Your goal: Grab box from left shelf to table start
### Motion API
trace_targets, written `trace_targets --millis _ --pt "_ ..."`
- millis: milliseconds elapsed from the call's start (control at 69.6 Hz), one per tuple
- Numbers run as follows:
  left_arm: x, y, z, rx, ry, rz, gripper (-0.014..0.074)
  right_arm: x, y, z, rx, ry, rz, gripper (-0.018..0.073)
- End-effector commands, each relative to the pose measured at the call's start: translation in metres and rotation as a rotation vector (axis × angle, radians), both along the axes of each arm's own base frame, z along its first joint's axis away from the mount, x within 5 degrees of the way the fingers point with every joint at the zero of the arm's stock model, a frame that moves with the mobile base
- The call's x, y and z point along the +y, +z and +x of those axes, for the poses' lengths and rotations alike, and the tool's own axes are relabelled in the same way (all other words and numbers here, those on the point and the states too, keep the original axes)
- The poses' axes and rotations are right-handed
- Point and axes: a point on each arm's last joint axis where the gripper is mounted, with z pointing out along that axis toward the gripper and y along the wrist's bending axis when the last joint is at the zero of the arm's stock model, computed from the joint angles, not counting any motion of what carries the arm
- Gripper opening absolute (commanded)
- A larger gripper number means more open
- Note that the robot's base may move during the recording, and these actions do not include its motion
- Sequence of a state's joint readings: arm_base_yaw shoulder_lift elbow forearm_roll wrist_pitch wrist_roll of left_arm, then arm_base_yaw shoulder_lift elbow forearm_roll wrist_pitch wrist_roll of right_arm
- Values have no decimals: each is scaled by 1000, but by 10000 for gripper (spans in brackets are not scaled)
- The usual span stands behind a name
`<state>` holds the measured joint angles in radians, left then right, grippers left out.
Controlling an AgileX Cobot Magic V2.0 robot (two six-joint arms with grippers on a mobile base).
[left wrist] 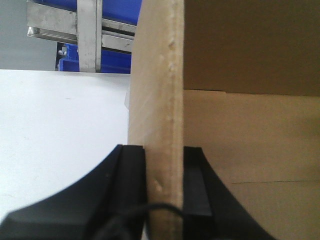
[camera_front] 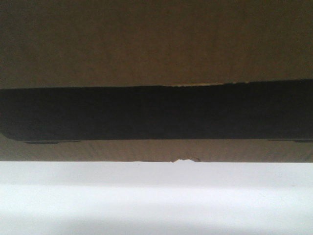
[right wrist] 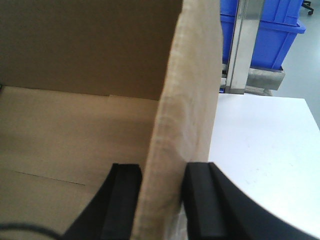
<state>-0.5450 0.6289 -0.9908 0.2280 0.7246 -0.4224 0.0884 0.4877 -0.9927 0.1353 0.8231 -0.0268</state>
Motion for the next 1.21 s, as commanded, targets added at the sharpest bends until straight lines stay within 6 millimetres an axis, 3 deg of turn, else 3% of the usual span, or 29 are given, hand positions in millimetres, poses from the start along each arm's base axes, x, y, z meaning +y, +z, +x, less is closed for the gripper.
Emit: trace_targets --millis 0,546,690,948,1193 --pt "-5 31 -9 -169 -86 -216 -96 1 23 1 -165 -1 62 55" --pt "-5 32 -9 -177 -85 -216 -97 1 19 1 -127 4 57 55" --pt "-5 32 -8 -165 -82 -207 -96 3 19 9 -95 14 70 55" --pt "-7 41 15 -25 26 -6 -96 12 27 70 118 46 80 55" --pt "-32 27 76 118 90 79 -96 19 16 130 264 51 74 55"
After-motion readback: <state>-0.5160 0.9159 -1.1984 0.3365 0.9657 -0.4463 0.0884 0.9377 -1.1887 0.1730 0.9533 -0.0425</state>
